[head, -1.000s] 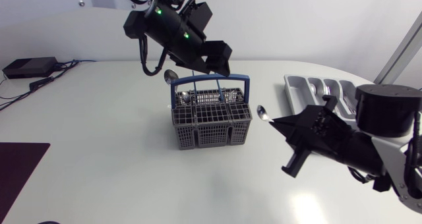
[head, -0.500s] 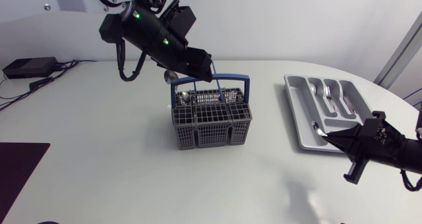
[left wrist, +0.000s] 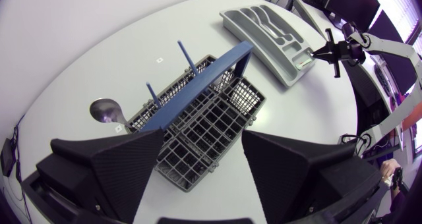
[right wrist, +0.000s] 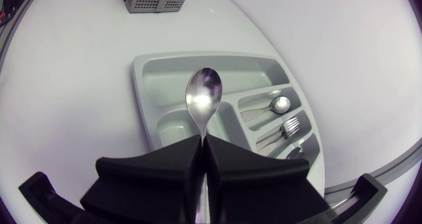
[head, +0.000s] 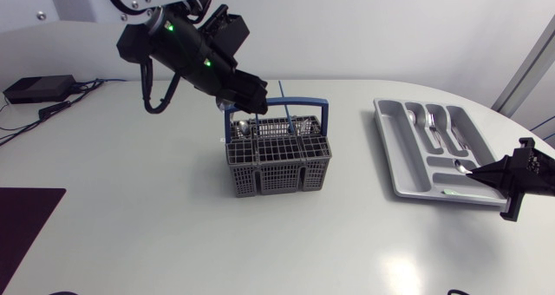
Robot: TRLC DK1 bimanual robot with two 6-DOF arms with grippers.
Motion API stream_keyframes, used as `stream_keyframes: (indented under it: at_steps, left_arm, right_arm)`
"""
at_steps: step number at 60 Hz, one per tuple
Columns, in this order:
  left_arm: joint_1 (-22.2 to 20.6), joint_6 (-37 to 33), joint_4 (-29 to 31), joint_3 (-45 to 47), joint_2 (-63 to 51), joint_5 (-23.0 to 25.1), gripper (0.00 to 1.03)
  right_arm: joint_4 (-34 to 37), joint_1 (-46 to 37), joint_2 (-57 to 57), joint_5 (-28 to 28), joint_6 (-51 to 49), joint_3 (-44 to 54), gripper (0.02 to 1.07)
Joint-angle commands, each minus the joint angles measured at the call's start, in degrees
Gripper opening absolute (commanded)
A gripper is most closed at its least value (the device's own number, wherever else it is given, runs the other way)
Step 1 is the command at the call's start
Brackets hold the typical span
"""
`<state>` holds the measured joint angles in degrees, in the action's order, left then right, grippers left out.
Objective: Unload the cutlery basket into the drawer organizer.
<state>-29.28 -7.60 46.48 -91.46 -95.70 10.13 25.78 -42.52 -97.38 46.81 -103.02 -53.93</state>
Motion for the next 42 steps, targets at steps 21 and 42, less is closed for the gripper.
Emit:
stream_keyframes:
  at_steps: [21,42]
  left_arm:
    - [0.27,-4.18,0.28,7.70,4.03,-0.37,0.91]
    - [-2.71,-7.87,-2.80,13.50,5.70,-4.86,0.92]
  right_arm:
    - [-3.98,-0.02,-9.67,-5.23,-10.88,-3.46,0.10]
    - [-14.27,2.53,-10.81,-10.16,-12.29,0.41,0.13]
